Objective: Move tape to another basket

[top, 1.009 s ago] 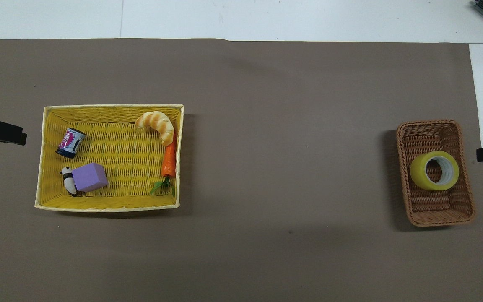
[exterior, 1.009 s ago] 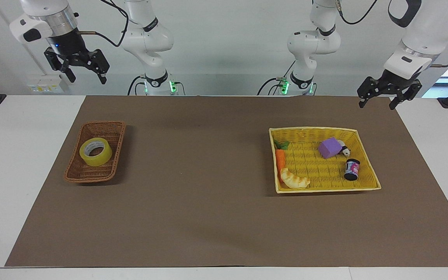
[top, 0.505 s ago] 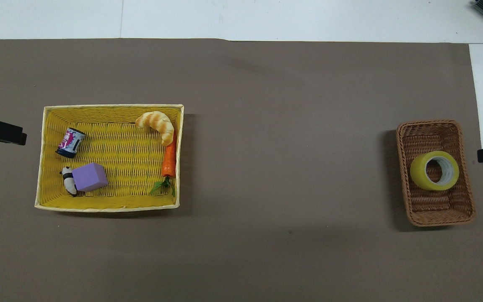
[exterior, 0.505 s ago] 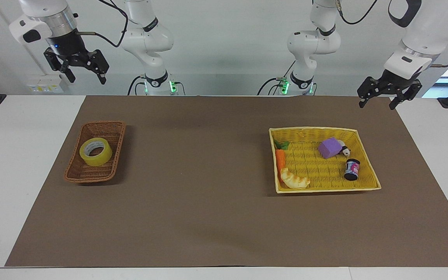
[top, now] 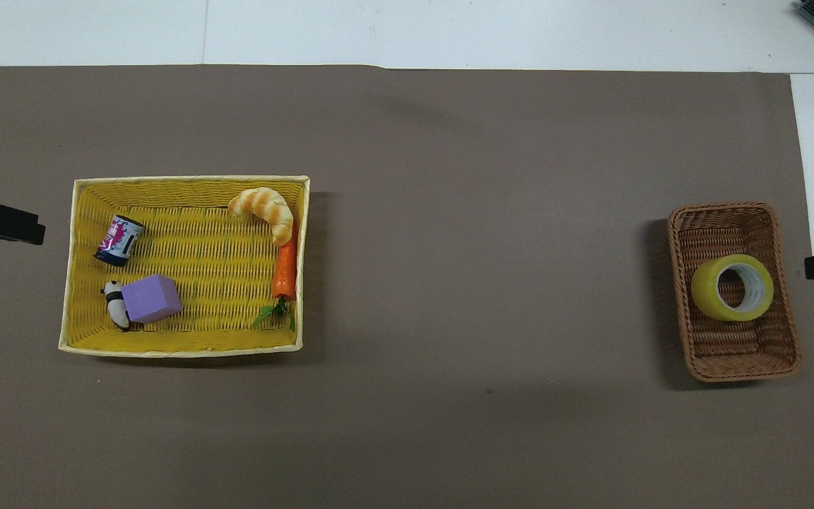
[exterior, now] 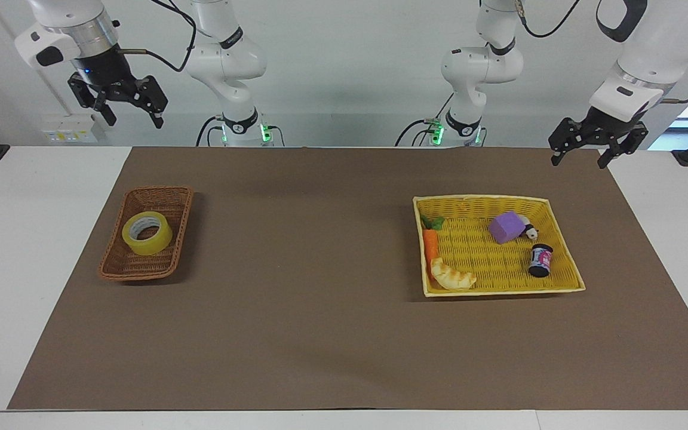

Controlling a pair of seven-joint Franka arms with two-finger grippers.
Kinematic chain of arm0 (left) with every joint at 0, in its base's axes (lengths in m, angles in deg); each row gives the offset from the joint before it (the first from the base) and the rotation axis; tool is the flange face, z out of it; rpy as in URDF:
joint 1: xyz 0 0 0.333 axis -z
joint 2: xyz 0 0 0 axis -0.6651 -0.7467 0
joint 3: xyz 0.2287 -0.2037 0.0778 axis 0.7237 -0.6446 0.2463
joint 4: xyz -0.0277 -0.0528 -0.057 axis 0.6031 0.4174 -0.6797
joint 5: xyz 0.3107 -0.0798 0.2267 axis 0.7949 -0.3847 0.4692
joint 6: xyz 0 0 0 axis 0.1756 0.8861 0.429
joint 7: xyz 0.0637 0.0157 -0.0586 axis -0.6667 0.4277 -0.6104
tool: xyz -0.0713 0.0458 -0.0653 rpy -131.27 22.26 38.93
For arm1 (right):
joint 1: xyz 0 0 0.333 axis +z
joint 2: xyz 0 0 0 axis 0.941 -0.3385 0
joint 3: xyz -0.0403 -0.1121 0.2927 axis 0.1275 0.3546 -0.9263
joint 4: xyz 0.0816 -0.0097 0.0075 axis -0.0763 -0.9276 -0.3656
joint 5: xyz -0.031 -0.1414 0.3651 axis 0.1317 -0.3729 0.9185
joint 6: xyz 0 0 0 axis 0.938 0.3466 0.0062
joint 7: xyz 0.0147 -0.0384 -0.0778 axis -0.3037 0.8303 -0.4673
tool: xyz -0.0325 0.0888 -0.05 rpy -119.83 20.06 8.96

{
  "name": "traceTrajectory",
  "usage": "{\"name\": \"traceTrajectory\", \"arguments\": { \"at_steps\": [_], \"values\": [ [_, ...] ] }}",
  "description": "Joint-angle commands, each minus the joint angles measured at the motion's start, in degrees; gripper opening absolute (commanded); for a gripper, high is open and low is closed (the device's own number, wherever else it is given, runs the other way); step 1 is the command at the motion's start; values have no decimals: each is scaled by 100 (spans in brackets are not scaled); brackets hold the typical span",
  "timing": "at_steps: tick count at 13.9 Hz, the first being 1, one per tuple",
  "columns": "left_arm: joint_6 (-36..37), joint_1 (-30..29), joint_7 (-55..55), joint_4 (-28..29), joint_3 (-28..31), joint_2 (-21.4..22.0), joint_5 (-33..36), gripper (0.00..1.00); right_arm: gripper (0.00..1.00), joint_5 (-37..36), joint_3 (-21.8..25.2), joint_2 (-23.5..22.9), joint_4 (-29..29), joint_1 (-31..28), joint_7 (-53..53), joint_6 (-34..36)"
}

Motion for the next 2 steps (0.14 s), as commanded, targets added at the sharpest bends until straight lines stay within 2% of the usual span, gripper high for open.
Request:
{"name": "traceTrajectory", "arguments": {
  "at_steps": [1,2],
  "values": [
    [74,14,4,-1,21,56,-4,100,100,-121,-21,56,-16,-37,-122,39],
    [74,14,4,-1,21,56,-4,100,100,-121,-21,56,-33,-37,-122,39]
  ]
}}
